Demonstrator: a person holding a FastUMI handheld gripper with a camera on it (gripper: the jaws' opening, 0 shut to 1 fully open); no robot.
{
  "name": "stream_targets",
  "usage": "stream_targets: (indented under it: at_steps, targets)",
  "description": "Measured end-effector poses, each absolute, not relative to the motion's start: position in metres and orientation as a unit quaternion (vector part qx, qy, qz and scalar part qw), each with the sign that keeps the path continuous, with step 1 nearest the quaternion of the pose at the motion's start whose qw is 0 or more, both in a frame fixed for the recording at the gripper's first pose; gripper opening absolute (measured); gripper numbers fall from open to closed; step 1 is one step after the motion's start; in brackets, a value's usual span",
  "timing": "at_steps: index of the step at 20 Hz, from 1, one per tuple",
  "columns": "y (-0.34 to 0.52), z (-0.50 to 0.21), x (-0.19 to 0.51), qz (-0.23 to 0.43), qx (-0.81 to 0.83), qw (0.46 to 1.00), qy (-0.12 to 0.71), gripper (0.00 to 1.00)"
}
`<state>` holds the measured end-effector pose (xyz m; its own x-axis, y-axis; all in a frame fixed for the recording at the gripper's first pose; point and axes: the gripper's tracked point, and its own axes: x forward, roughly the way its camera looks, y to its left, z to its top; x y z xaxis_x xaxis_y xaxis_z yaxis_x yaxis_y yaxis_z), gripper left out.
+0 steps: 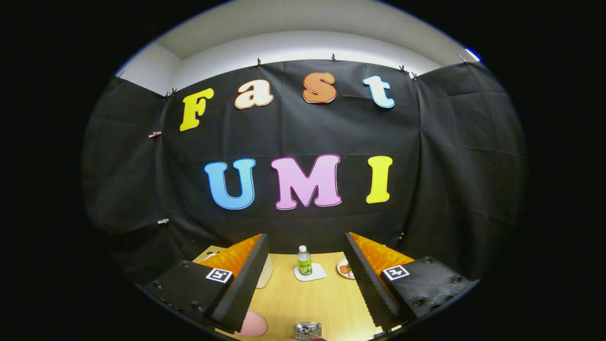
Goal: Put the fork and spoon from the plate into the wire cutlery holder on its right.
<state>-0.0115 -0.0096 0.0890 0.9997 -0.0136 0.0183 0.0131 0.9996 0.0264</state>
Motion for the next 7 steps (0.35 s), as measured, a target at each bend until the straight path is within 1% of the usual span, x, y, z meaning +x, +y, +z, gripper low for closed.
stream_targets:
  at_steps: [7]
  targets:
    - [0.001, 0.073, 0.004, 0.008, 0.01, 1.0, 0.012, 0.99]
